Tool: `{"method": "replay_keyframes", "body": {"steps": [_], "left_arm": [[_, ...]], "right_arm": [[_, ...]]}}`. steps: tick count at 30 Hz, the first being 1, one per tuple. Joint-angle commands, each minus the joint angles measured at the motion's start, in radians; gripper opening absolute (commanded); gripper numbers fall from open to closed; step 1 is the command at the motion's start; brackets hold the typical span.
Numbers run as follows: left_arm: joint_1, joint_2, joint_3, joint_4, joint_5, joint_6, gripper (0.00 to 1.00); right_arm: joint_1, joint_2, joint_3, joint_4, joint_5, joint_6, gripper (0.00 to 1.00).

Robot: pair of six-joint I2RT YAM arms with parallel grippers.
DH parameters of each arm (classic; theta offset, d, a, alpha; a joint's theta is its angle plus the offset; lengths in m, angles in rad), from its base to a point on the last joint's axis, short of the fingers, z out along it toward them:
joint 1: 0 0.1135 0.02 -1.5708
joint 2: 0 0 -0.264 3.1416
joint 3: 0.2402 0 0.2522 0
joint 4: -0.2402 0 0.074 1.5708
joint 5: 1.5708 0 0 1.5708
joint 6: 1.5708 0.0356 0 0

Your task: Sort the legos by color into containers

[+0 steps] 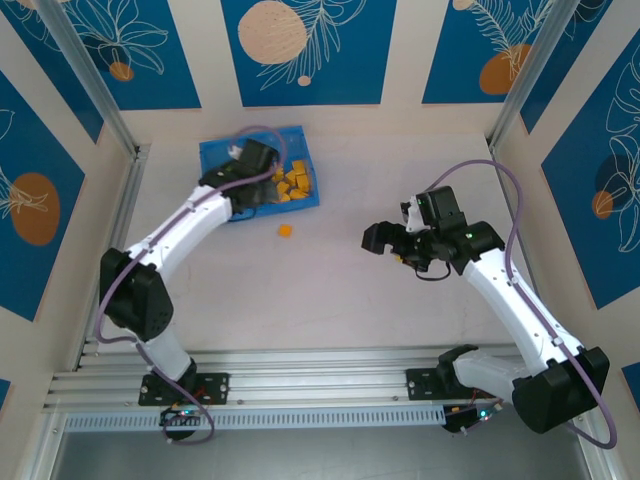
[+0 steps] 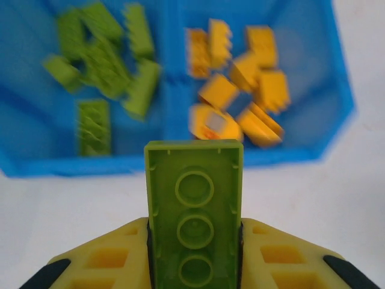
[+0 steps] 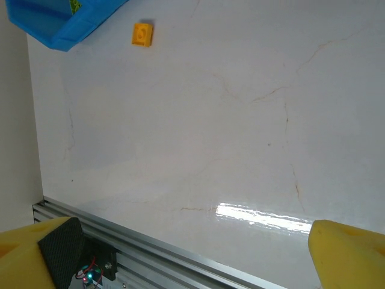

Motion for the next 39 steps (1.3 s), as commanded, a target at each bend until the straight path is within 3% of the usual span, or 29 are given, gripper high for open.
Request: {"method": "replay_keyframes", "body": {"steps": [1,9,13,20,25,30,34,39], "left_arm": [[0.087,0.055,0.059,-0.016,-0.036,0.115,0.31],[0.22,0.348,0.301,-0.065,-0.075,0.177,0.32],[0.234,0.468,0.42,-0.09,-0.074,0.2,0.41],[0.238,0.458,0.464,-0.104,-0.052,0.196,0.54],[0.238,0.294,0.382,-0.091,0.039,0.18,0.51],[0.229,-0.05,0.124,0.011,0.188,0.213,0.5],[0.221,-0.332,-0.104,0.096,0.307,0.333,0.5],[0.217,-0.679,-0.361,0.119,0.473,0.593,0.55]], "right_arm": [[0.018,-0.001,0.023,0.001,-0.014,0.027,0.97],[0.047,-0.025,0.014,-0.027,0.021,0.055,0.98],[0.056,-0.039,0.016,-0.041,0.034,0.068,0.97],[0.073,-0.029,0.022,-0.031,0.046,0.079,0.97],[0.113,0.055,0.059,0.018,0.071,0.068,0.97],[0.209,0.254,0.18,0.089,0.158,0.048,0.98],[0.286,0.442,0.309,0.123,0.286,0.079,0.97],[0.35,0.69,0.467,0.183,0.361,0.11,0.91]]}}
